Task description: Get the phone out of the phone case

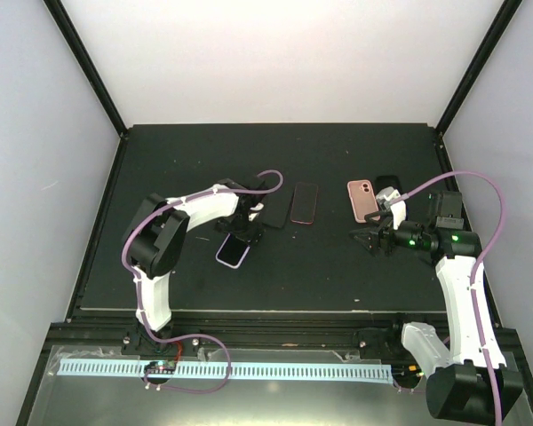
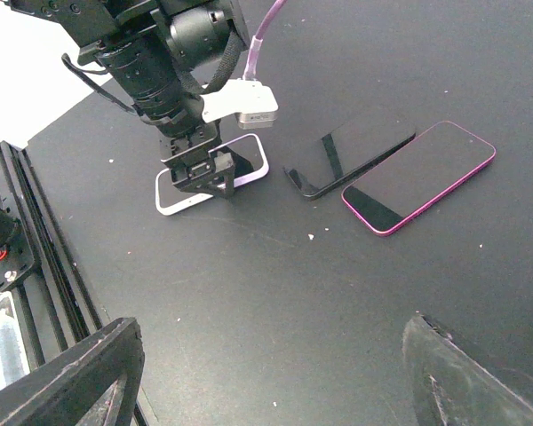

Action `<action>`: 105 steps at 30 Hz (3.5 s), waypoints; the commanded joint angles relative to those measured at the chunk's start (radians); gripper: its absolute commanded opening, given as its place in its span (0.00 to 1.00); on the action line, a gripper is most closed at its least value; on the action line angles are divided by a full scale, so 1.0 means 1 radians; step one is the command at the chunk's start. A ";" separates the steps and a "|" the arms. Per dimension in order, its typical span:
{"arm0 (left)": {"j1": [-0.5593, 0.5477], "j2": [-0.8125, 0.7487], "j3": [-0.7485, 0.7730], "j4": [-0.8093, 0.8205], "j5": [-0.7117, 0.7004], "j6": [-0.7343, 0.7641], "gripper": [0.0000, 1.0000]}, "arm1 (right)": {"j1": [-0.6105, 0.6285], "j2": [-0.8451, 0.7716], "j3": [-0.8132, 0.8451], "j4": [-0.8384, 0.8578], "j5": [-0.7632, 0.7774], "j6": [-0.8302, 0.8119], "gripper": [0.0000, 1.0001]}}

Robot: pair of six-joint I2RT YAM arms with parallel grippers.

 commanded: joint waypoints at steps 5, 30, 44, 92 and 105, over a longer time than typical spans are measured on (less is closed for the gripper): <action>0.003 0.017 -0.023 -0.034 0.052 -0.002 0.91 | 0.003 -0.008 0.014 -0.004 -0.004 -0.016 0.80; 0.004 -0.022 -0.050 -0.052 0.101 -0.041 0.57 | 0.003 -0.008 0.012 -0.003 -0.001 -0.014 0.80; -0.229 -0.697 -0.305 0.674 0.138 -0.241 0.16 | 0.006 0.037 0.006 0.035 -0.037 0.014 0.70; -0.613 -0.626 -0.295 0.973 -0.772 -0.668 0.02 | 0.644 0.250 0.173 0.340 0.338 0.353 0.24; -0.537 -0.673 -0.254 0.890 -0.653 -0.417 0.99 | 0.642 0.210 0.228 0.261 0.355 0.319 0.01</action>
